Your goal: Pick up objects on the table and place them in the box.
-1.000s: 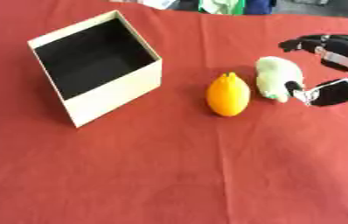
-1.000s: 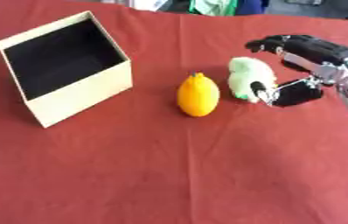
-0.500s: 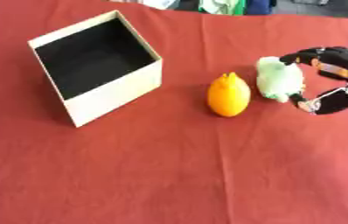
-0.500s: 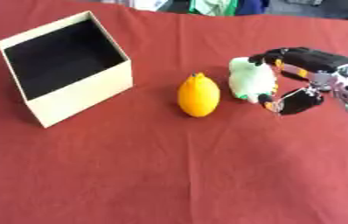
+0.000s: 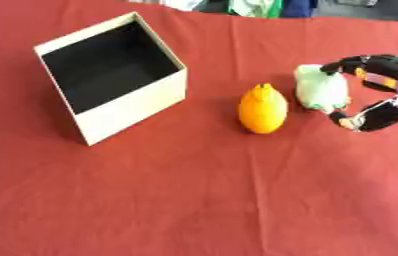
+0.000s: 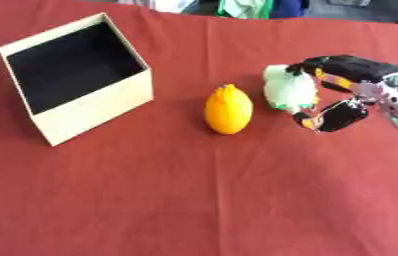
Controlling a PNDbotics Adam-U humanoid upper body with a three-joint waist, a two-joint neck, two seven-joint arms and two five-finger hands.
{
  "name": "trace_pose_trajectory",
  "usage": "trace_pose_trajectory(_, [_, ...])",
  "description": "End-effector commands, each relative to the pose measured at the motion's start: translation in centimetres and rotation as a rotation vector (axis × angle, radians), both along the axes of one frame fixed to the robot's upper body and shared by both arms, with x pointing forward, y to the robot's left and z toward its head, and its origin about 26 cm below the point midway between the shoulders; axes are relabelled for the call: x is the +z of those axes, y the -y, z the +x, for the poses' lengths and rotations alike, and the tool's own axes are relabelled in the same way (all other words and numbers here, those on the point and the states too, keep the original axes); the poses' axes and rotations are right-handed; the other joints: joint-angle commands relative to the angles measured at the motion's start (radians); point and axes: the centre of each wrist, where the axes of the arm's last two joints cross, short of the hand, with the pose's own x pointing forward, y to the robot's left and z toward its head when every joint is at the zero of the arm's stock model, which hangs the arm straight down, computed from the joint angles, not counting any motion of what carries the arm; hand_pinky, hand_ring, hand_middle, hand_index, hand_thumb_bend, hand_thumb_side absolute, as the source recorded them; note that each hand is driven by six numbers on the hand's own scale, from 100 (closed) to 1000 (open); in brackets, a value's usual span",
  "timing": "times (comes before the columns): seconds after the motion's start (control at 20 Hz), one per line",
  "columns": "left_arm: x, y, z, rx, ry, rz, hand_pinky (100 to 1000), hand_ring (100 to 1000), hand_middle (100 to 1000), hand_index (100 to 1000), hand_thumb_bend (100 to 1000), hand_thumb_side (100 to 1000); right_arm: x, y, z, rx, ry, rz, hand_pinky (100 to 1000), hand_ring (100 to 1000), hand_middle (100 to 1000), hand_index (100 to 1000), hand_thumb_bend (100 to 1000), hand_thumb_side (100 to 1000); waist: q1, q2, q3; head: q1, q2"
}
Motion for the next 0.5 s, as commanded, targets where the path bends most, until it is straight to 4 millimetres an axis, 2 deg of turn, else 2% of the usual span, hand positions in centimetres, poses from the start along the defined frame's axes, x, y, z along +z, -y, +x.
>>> trace_pose_trajectory(0.05, [0.84,-0.04,-0.19,-0.007,0.024,0.024,715,807,794,835,107,771,1.41,0.41,-0.08,-0.019,0.044,-0.062,908,939,904,1000,340,330,0.002,-0.016,0.001,0.0,-0.01])
trace_pose_trajectory(0.25, [0.9,0.08,-0.14,-0.011,0.024,0.025,715,806,794,833,105,769,1.56,0.36,0.21,-0.022,0.049,-0.109,911,946,914,1000,380,386,0.0,-0.014,0.003,-0.002,-0.011])
trace_pose_trajectory(0.5, [0.9,0.15,-0.12,-0.014,0.024,0.024,714,805,793,832,105,769,1.49,0.36,0.74,-0.025,0.034,-0.136,895,933,868,1000,312,442,0.0,-0.011,0.009,-0.003,-0.016])
